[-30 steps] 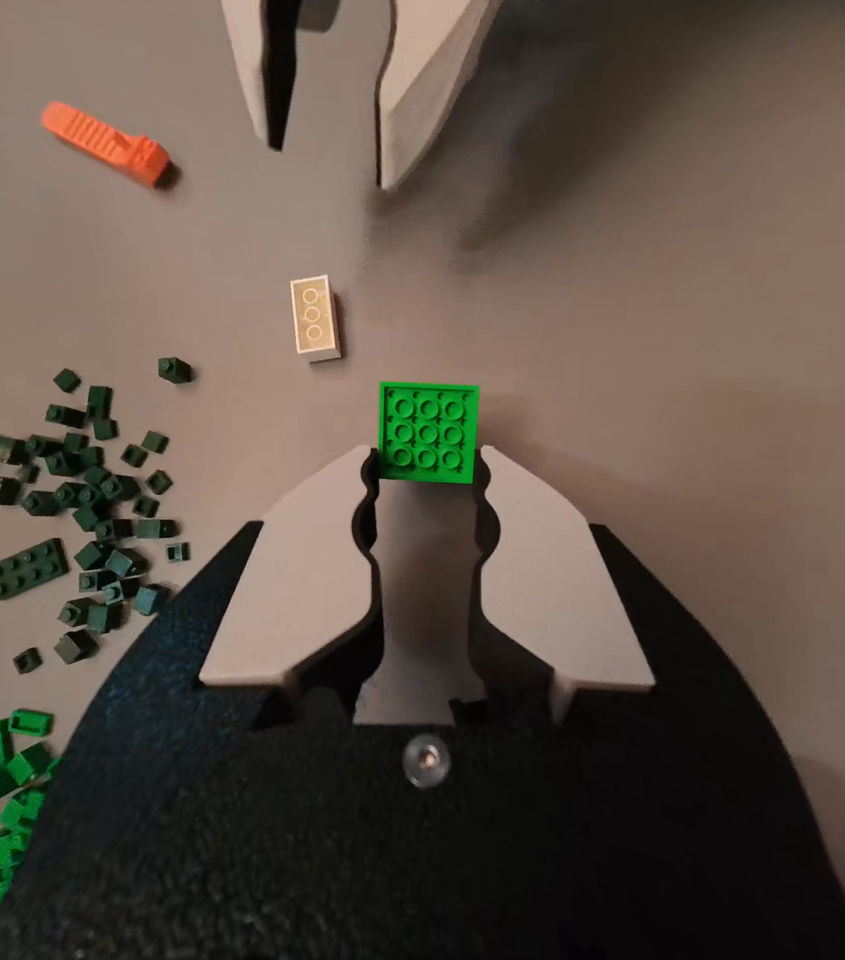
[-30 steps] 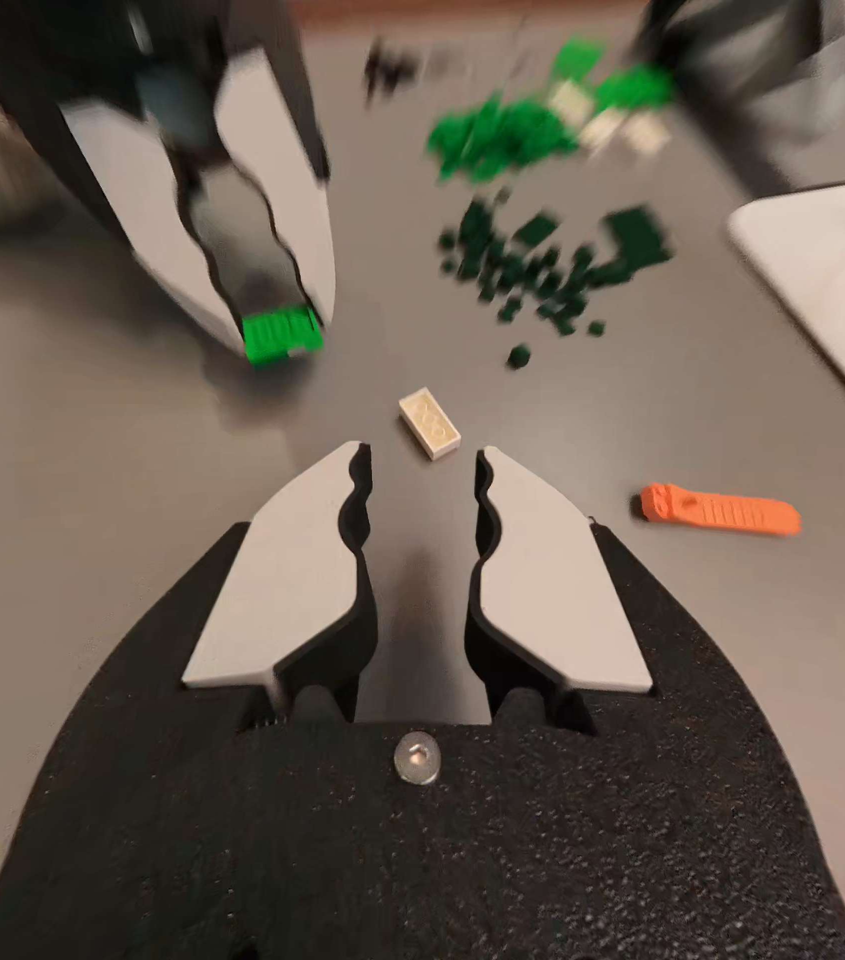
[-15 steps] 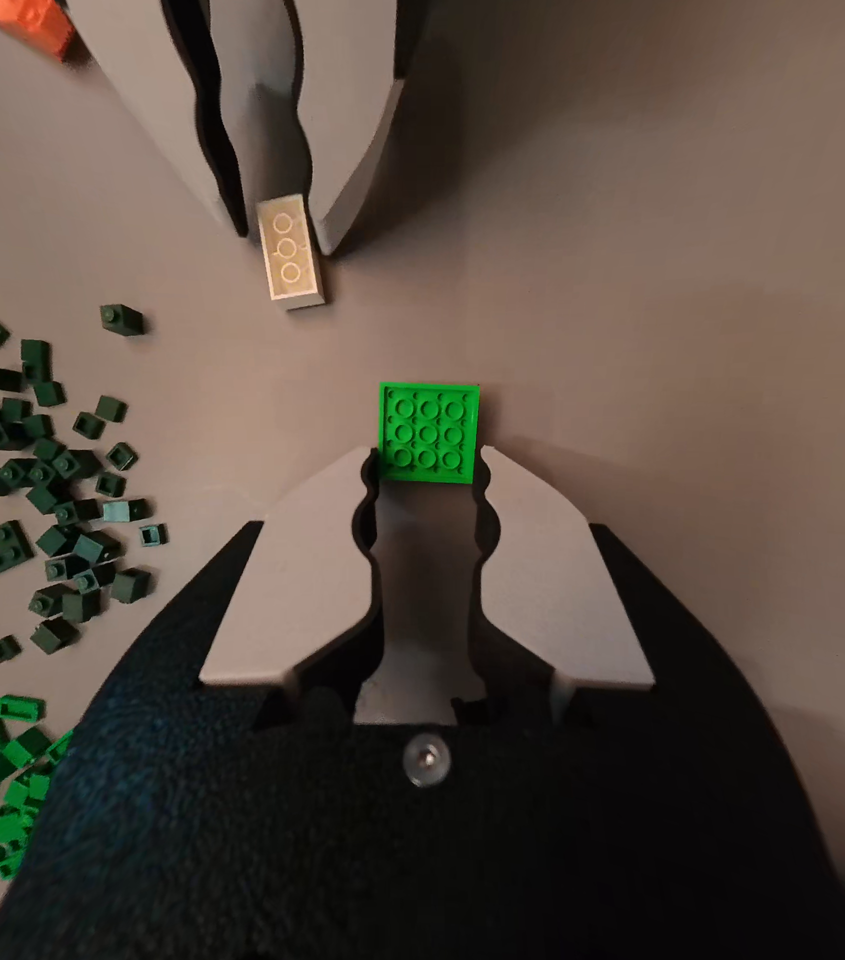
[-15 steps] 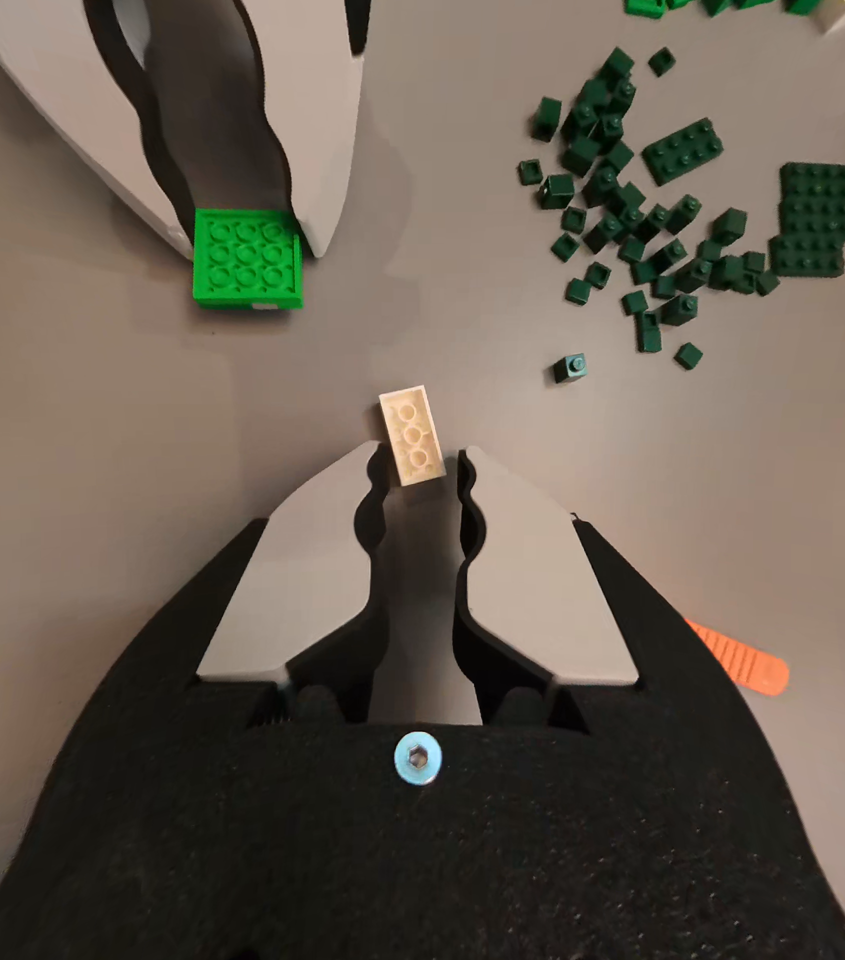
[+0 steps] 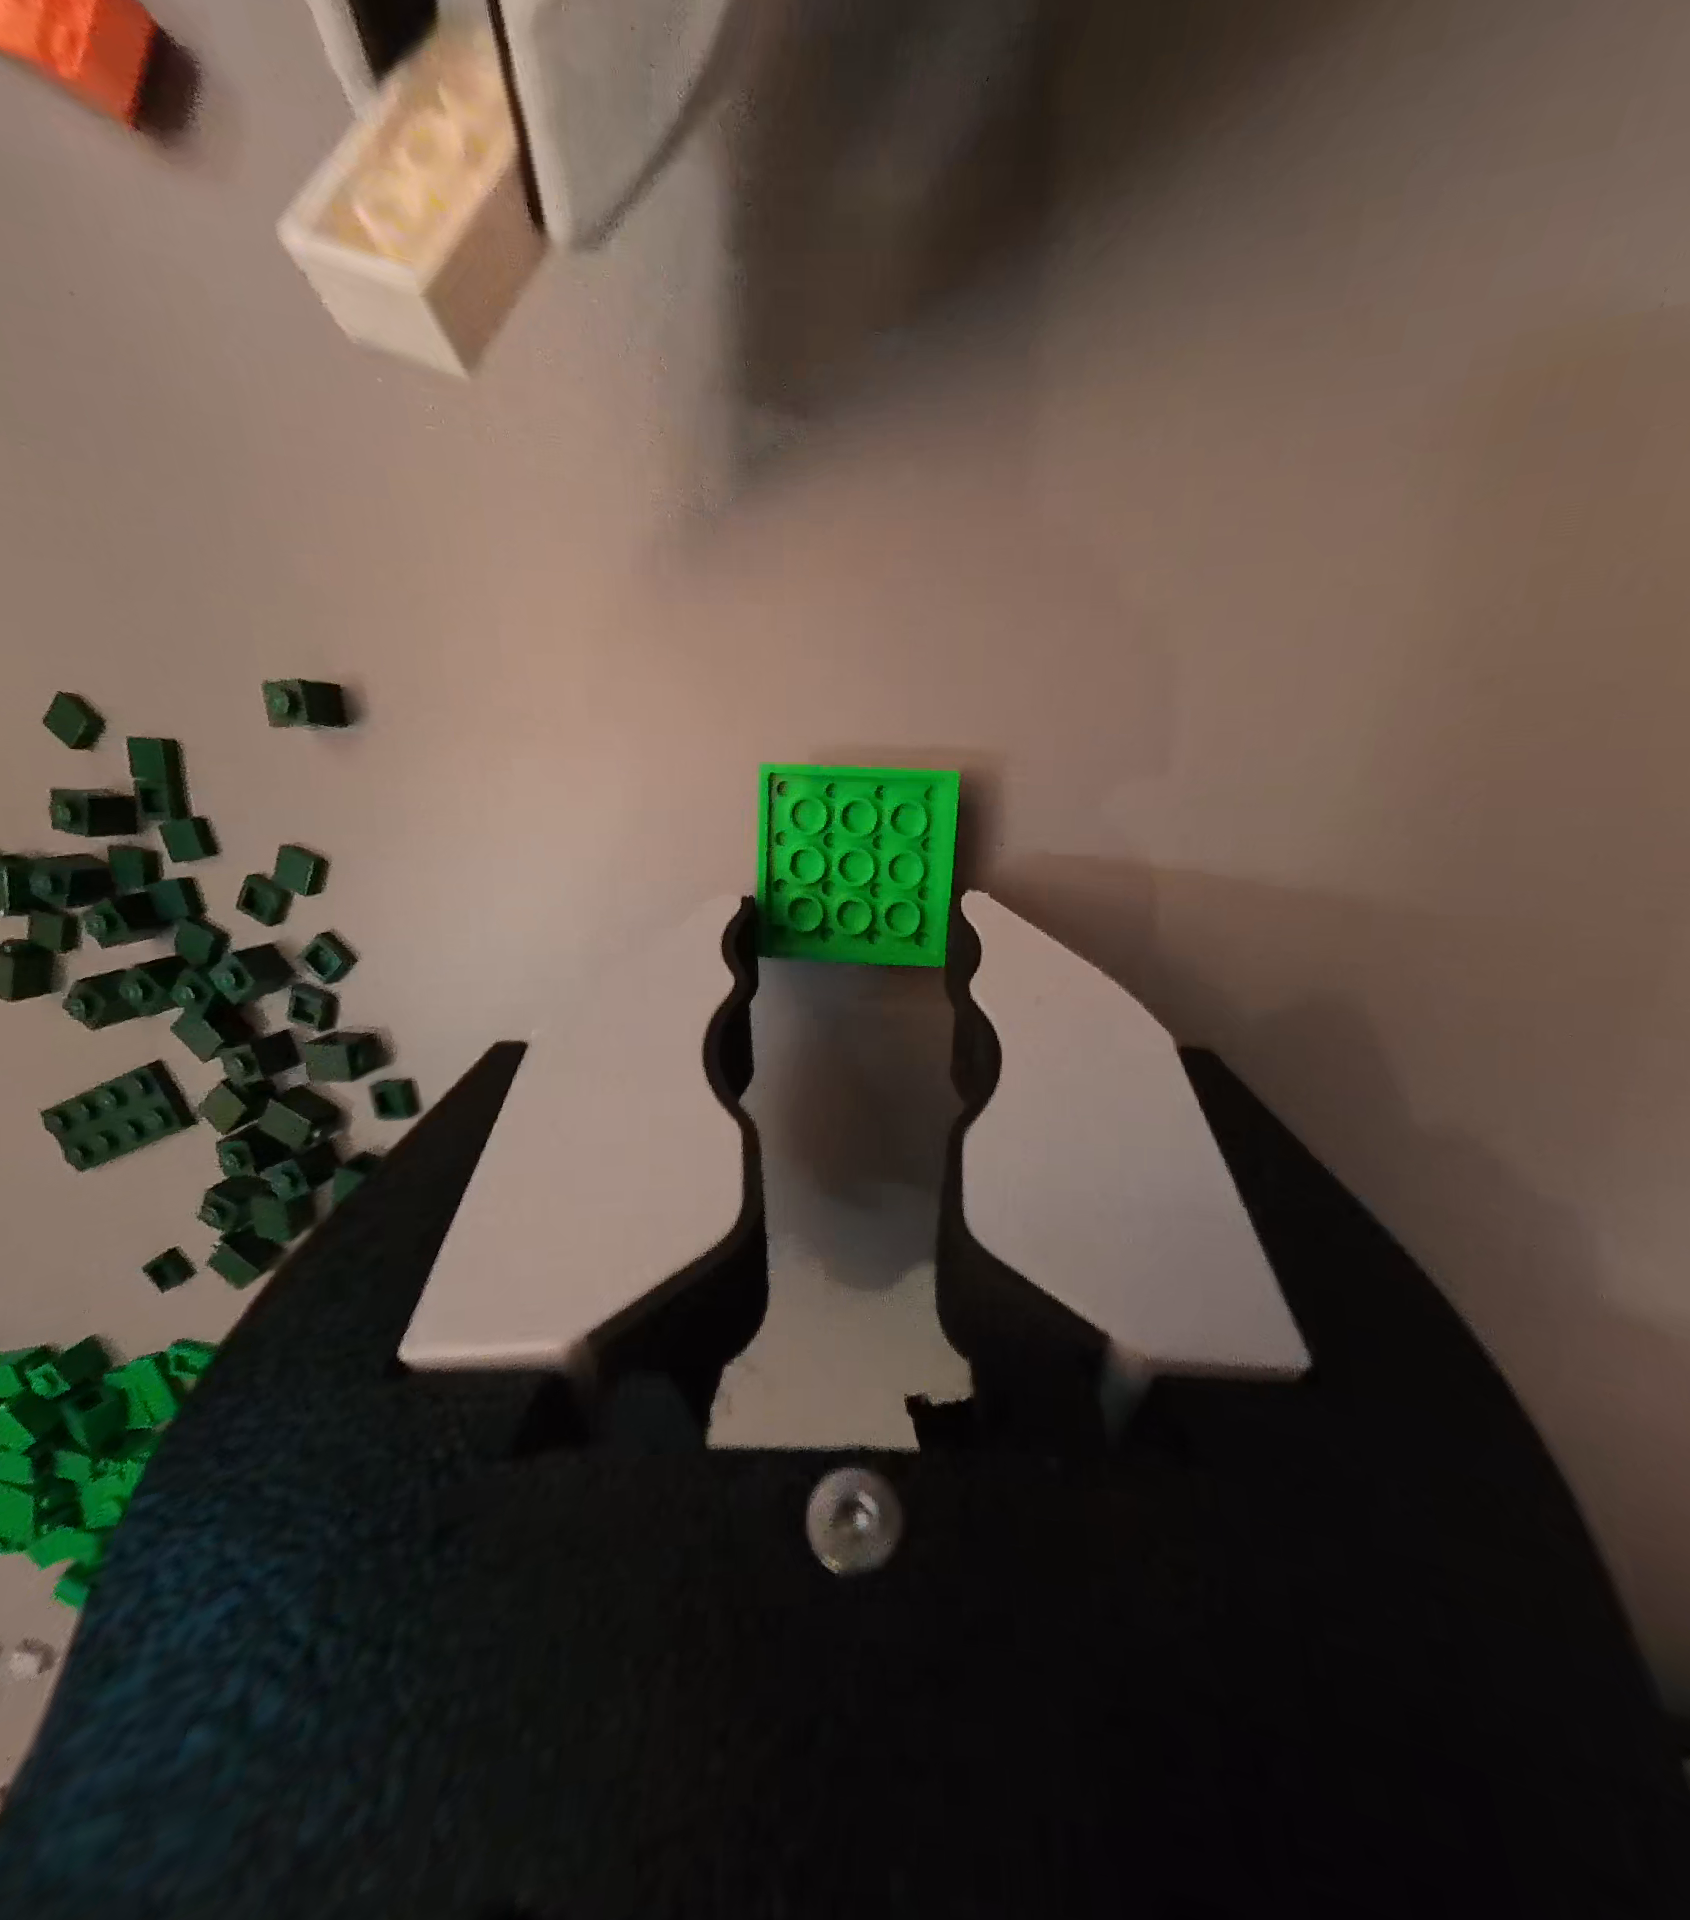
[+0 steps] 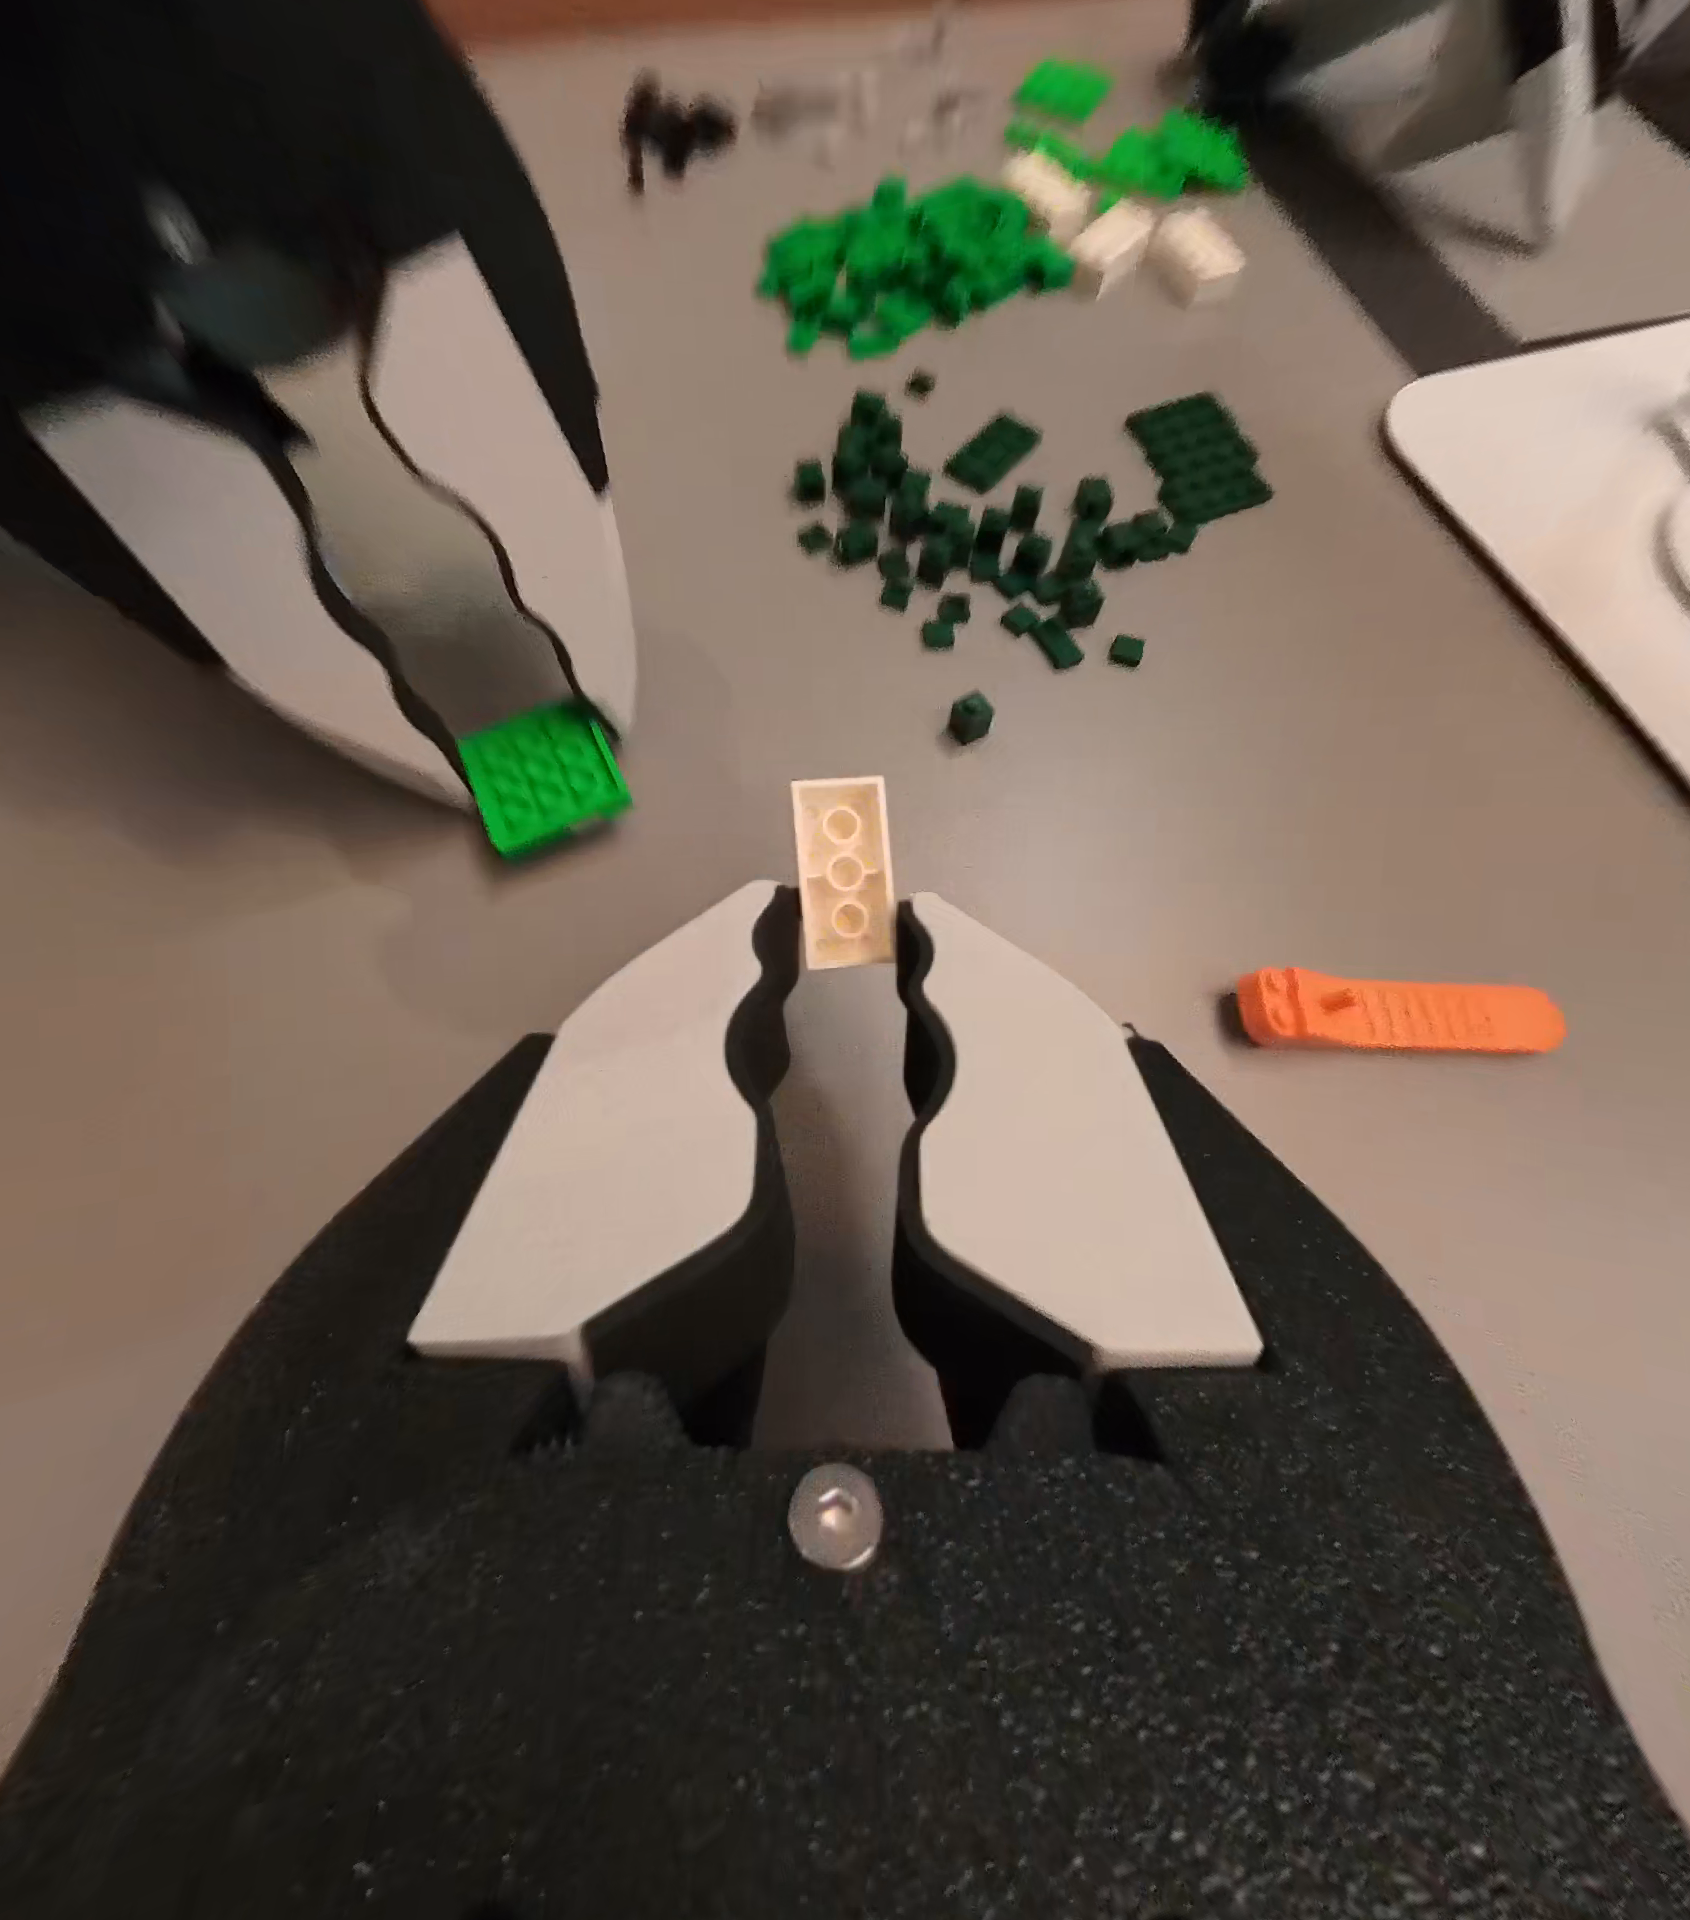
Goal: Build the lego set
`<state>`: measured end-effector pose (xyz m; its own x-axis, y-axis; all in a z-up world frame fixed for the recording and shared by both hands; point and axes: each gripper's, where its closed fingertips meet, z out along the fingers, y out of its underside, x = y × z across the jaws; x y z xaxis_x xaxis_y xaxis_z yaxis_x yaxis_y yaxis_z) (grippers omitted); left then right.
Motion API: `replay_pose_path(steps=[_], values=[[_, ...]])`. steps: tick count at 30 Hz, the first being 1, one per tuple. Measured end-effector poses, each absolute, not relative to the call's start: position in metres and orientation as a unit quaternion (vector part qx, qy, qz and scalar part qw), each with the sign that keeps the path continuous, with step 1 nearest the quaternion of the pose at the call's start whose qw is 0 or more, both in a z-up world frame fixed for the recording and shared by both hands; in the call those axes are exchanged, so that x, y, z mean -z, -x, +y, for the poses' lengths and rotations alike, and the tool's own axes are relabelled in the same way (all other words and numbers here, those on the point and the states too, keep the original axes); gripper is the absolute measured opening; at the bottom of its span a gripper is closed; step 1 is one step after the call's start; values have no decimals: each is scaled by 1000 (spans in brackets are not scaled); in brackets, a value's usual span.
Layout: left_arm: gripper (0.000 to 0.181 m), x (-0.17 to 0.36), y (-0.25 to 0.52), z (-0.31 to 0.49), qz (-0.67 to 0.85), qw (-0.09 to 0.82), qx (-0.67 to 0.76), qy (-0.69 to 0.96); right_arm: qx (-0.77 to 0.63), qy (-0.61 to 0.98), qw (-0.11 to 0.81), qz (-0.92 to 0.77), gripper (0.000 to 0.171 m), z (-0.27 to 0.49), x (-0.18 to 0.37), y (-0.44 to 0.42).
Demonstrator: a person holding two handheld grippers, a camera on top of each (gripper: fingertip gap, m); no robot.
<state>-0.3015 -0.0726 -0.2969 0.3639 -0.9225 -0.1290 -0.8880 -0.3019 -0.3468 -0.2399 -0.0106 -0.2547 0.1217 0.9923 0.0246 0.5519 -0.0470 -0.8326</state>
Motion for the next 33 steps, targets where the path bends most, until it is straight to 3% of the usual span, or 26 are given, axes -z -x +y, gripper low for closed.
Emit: replay_pose_path(steps=[5,9,15,25,33], values=[[35,297,301,-70,557,165,40,813,-374,666,389,-515,17,-19,239,220],[47,297,300,-70,546,176,55,817,-371,672,388,-510,17,-22,243,212],[52,284,310,-71,522,239,81,815,-366,659,371,-543,17,-35,251,221],[40,263,336,-66,461,370,161,791,-280,585,294,-702,18,-51,273,267],[35,273,331,-69,470,359,172,788,-240,529,231,-780,17,-60,278,280]])
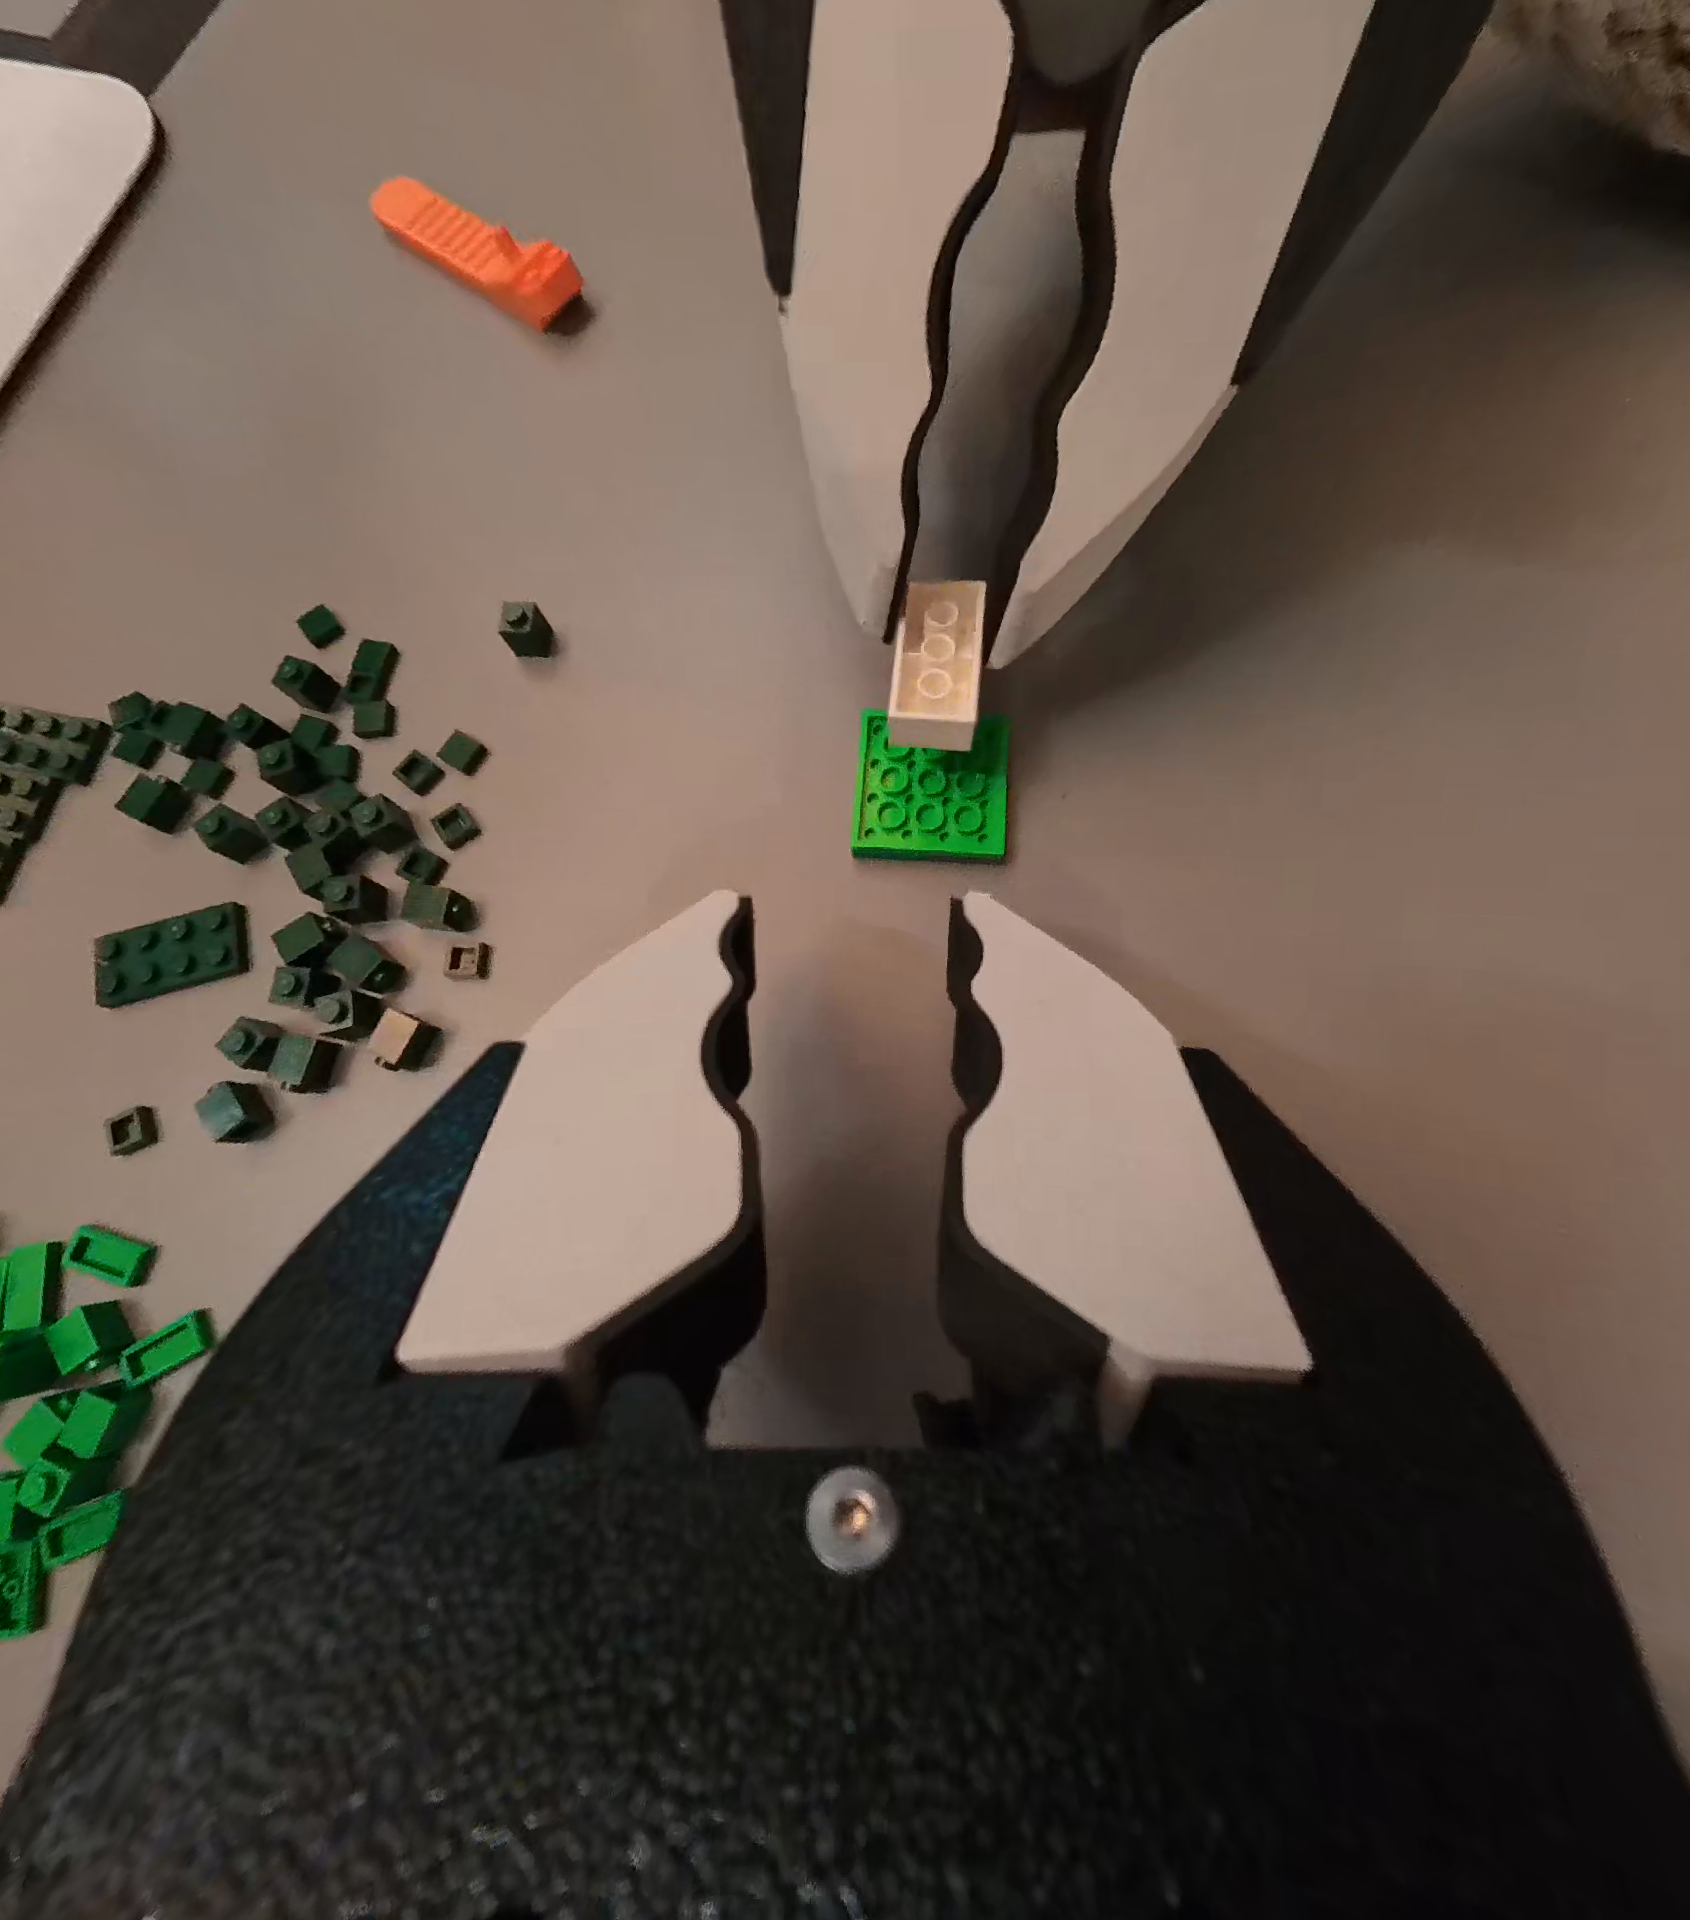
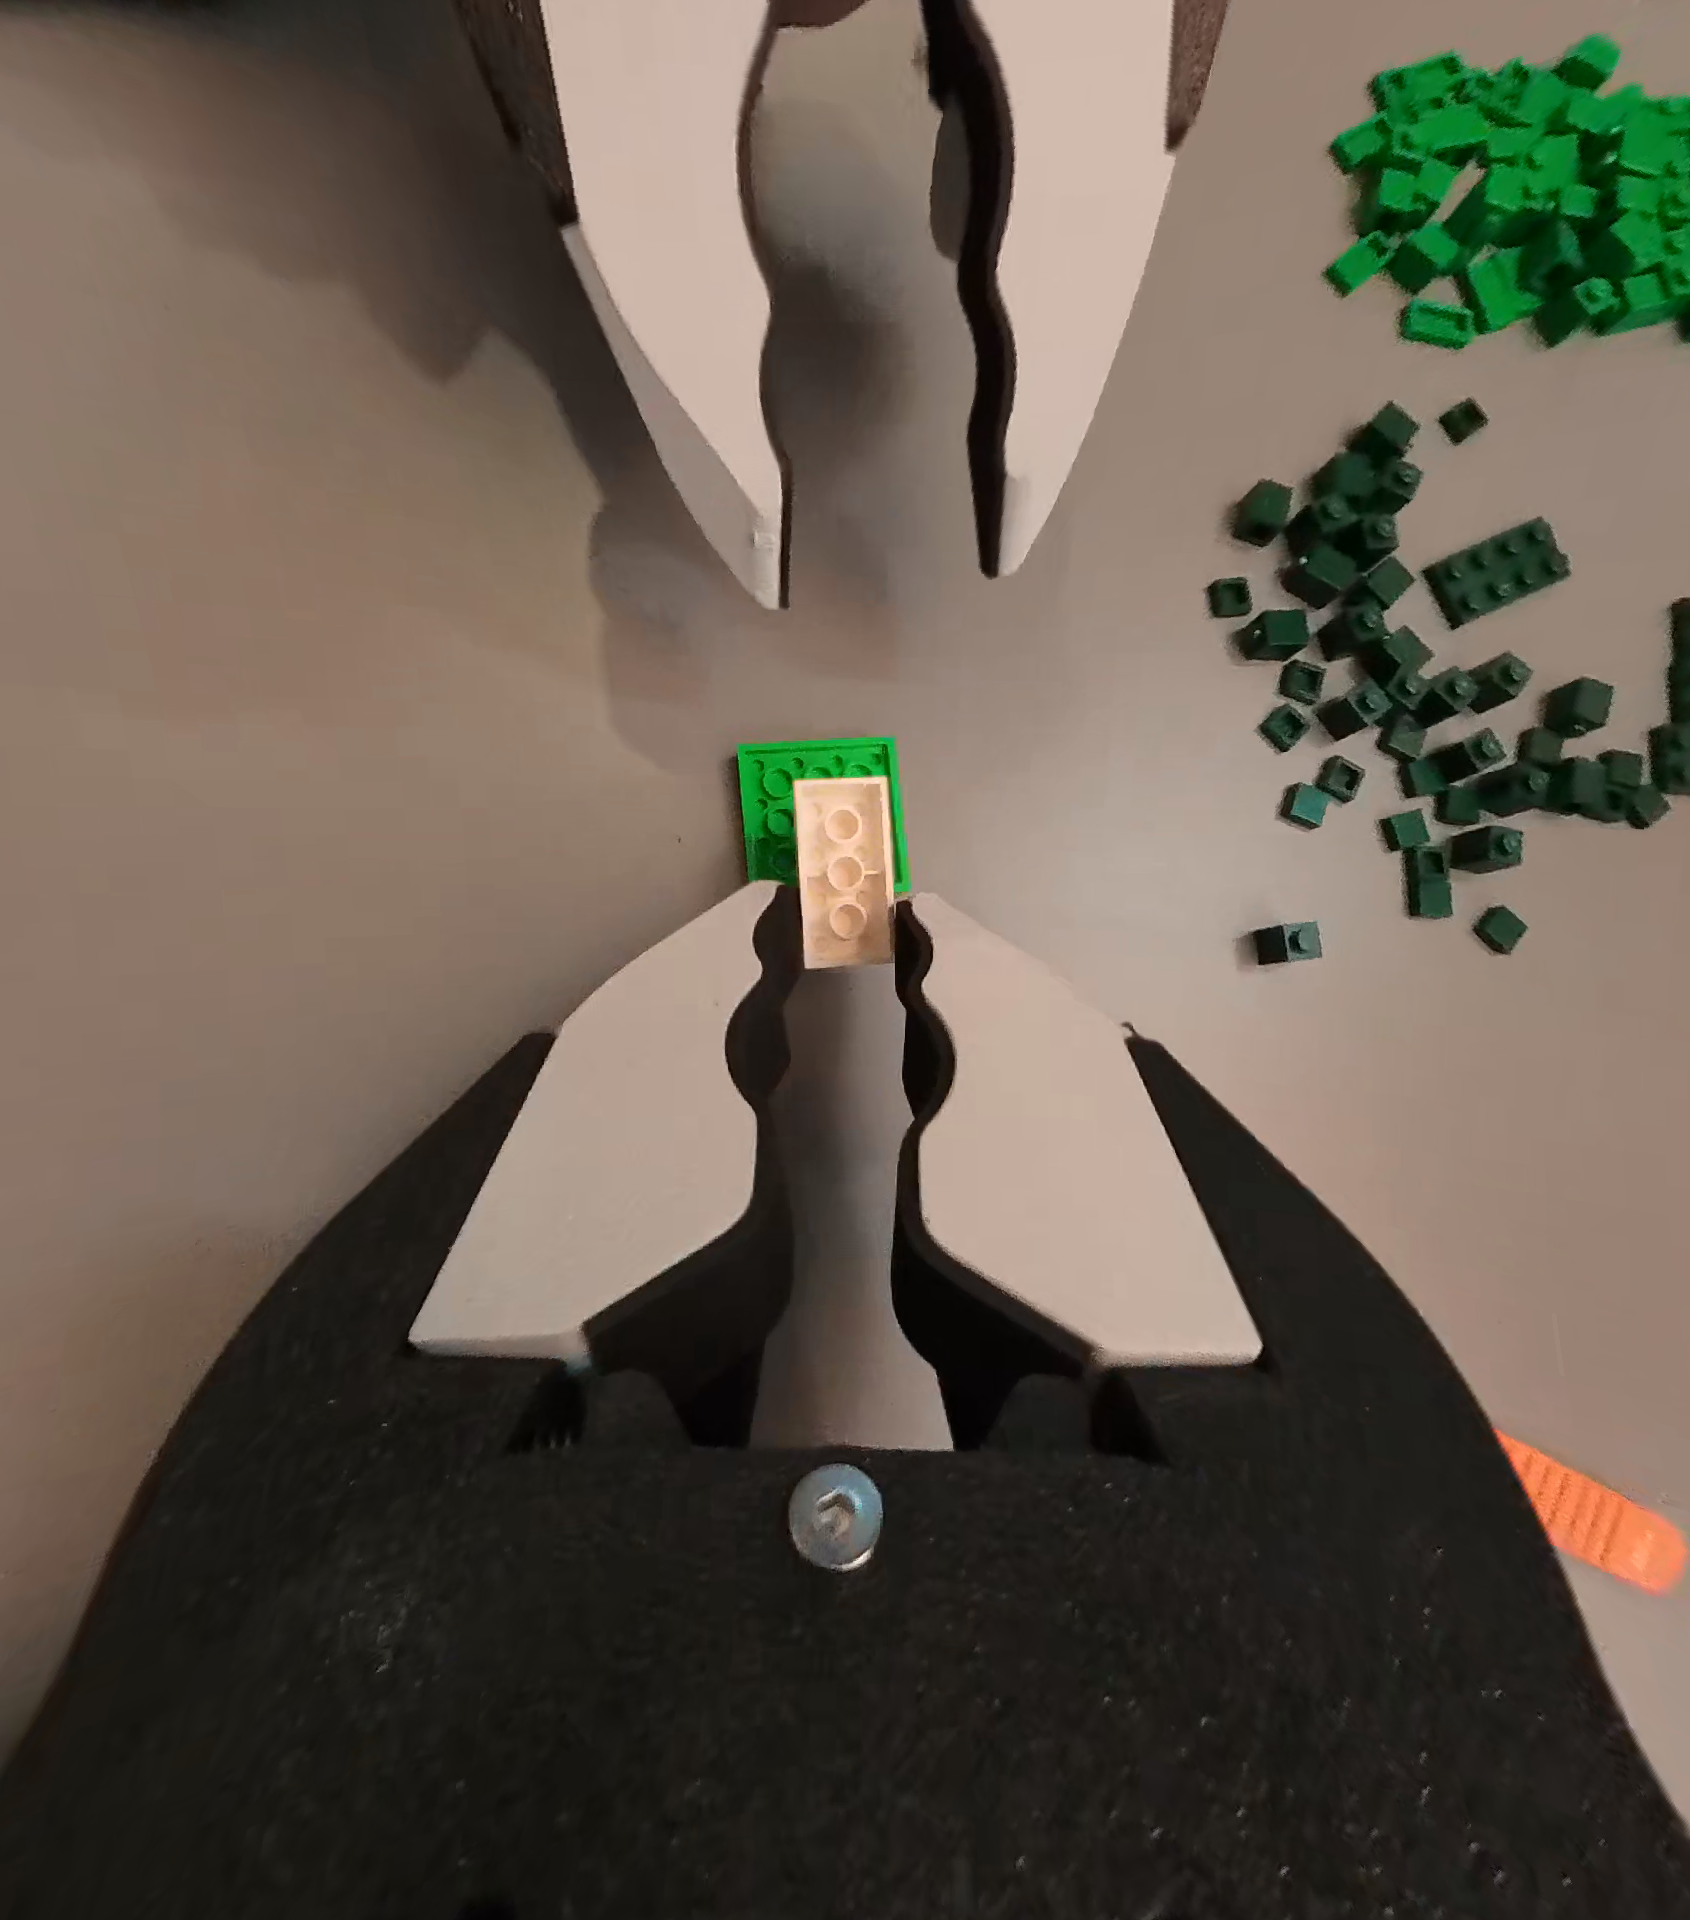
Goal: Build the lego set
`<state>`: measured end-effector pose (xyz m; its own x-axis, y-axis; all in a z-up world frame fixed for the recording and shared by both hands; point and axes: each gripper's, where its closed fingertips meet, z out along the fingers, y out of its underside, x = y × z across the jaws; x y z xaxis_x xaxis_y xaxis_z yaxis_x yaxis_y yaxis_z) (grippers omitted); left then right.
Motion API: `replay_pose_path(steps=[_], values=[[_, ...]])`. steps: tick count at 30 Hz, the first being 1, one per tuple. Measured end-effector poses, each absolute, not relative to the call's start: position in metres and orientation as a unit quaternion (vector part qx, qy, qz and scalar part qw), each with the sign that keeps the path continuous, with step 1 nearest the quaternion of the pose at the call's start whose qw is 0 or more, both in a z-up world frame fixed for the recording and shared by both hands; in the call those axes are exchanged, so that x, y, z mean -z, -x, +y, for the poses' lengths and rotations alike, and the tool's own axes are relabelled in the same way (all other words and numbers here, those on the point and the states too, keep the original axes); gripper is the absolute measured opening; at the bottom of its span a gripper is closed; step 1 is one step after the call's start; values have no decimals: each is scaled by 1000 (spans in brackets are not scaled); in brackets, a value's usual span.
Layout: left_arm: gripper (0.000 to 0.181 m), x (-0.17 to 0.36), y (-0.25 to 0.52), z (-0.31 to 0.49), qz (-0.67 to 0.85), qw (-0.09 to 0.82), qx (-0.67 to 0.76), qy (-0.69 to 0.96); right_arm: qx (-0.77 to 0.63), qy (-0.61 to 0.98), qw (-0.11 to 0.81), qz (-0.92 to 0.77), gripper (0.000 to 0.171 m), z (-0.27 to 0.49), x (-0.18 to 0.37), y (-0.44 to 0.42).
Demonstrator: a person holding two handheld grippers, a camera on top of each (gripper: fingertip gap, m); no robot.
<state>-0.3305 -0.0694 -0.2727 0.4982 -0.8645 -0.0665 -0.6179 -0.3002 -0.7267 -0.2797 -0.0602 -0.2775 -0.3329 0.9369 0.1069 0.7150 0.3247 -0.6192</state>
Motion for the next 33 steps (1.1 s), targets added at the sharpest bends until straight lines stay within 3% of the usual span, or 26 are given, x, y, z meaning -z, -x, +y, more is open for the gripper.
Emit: replay_pose_path(steps=[10,33], values=[[0,260,326,-59,466,412,152,768,-218,527,191,-799,17,-62,286,281],[0,265,303,-63,472,399,186,764,-207,531,184,-801,17,-63,290,285]])
